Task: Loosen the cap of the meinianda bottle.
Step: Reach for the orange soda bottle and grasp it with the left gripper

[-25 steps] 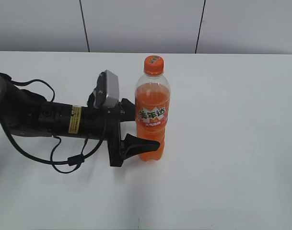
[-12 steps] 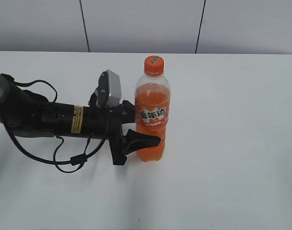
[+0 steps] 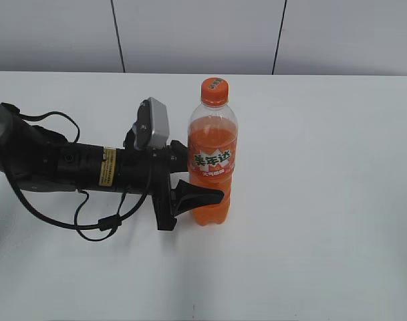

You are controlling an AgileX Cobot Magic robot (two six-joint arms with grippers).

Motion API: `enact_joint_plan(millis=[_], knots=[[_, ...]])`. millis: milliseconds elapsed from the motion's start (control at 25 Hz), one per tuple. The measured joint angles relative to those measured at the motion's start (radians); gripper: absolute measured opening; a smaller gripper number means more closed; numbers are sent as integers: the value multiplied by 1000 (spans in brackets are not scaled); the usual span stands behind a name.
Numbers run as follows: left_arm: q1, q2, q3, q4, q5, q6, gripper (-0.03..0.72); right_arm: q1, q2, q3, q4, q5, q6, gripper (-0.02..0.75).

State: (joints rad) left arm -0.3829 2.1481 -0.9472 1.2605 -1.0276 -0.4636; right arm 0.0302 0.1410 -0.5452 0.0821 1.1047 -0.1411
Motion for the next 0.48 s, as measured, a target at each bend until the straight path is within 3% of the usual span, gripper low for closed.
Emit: enact_joint_plan(millis=[480], knots=[[0,0,0,0,-2,0,413,0,447,-185,7,11,76,474]])
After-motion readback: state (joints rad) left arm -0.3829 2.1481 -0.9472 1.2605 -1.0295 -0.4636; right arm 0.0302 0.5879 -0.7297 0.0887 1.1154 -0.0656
